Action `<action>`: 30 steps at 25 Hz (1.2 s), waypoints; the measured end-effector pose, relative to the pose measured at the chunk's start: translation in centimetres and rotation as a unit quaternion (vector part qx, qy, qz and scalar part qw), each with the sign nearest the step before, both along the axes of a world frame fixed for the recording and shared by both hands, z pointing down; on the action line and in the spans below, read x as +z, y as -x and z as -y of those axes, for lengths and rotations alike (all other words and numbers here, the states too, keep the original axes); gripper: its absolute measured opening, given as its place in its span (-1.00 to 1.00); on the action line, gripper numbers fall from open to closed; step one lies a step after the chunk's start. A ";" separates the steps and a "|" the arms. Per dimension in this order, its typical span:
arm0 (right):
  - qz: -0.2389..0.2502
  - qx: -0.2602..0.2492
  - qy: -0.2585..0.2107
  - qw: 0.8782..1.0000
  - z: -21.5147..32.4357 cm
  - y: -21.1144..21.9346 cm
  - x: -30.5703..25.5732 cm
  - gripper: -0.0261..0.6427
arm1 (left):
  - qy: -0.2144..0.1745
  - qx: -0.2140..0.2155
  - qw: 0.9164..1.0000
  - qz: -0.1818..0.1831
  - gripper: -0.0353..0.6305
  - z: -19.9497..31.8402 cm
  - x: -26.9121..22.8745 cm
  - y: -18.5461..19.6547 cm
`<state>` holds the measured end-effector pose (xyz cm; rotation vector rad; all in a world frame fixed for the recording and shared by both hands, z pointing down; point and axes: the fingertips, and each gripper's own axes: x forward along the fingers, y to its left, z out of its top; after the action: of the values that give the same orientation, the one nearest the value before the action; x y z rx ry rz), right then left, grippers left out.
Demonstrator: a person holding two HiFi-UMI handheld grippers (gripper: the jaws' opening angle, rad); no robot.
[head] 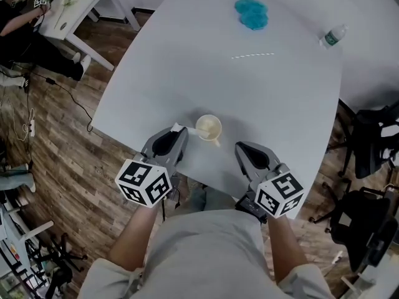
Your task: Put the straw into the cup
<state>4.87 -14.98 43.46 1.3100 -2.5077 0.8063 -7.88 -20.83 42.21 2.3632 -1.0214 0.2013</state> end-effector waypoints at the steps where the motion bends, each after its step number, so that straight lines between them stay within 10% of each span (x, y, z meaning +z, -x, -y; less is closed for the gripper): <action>1: 0.000 0.000 0.001 1.000 0.0 -0.1 0.1 -0.90 | 0.004 -0.001 1.000 -0.001 -0.72 0.2 0.3 -0.1; 30: 0.002 -0.016 0.048 0.999 -0.5 -0.8 4.0 -0.90 | 0.050 -0.007 0.999 0.003 -0.72 2.3 6.3 -2.3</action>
<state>5.67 -14.47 47.47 1.2360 -2.4523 0.9121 -5.59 -23.09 48.51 2.2662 -1.0065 0.2500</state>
